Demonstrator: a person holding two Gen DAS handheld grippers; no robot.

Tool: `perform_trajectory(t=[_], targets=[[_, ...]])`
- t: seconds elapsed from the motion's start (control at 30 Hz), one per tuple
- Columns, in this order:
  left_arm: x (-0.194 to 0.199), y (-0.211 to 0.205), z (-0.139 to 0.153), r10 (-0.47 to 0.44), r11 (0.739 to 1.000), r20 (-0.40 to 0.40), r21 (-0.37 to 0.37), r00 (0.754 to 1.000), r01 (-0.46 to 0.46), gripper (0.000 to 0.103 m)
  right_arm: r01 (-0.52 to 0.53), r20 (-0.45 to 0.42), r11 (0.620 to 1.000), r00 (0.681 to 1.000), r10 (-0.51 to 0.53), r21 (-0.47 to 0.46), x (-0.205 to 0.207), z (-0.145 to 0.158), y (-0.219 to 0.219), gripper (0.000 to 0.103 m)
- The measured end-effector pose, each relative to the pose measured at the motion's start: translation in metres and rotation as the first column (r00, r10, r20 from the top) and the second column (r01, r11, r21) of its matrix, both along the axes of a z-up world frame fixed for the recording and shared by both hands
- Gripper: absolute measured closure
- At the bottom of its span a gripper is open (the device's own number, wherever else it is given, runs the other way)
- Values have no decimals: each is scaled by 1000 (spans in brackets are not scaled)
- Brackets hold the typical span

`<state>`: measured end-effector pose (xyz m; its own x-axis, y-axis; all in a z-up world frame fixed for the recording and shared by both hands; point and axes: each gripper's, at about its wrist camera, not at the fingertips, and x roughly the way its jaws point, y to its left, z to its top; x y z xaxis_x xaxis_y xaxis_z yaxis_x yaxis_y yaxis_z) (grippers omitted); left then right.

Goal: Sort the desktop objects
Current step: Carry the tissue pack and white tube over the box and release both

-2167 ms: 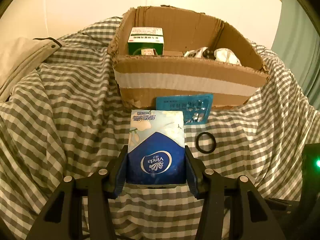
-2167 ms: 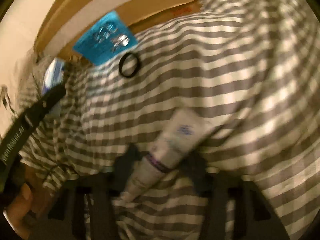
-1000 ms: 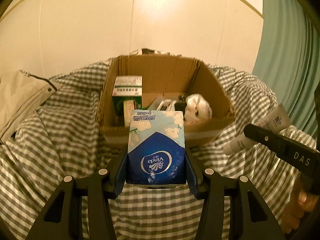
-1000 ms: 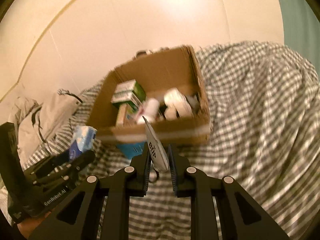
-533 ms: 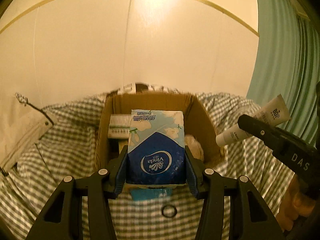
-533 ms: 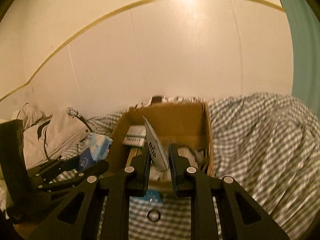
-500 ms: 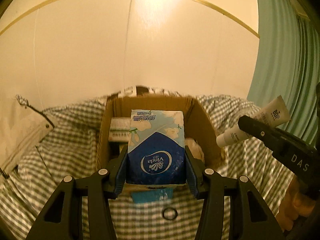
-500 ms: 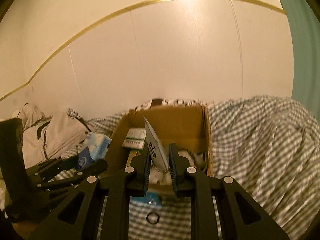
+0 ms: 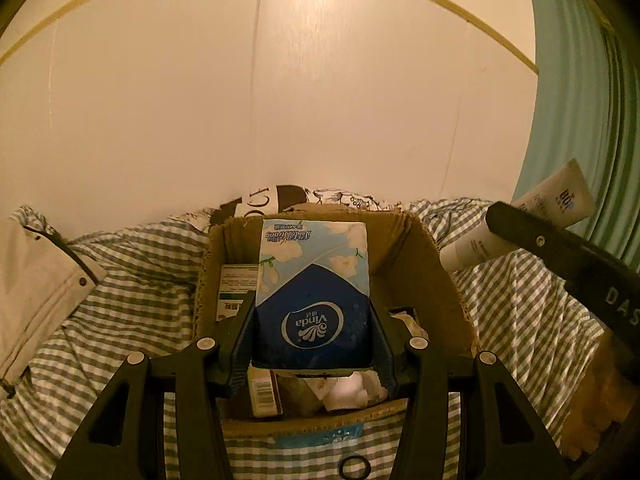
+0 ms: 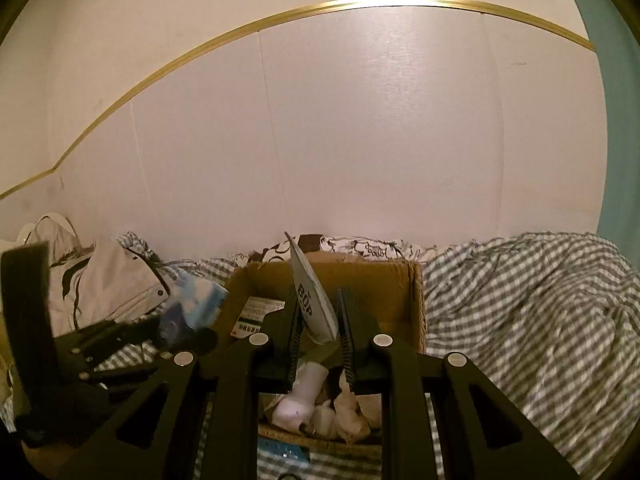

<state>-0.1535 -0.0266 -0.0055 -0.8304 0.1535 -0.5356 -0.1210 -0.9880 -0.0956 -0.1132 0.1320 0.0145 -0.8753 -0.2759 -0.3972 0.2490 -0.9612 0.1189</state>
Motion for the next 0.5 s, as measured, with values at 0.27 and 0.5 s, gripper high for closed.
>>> perform_trajectory(t=[0.27,0.5], targets=[[-41,7,-15,-8,1000,53,-30,999,10,51,2,53,1000,999,-3,25,-38,-17,-2,86],[-58,10,-24,35,993,68,-117,997,-27,23,26,101,998,994,-32,61,-72,-29,4,37]])
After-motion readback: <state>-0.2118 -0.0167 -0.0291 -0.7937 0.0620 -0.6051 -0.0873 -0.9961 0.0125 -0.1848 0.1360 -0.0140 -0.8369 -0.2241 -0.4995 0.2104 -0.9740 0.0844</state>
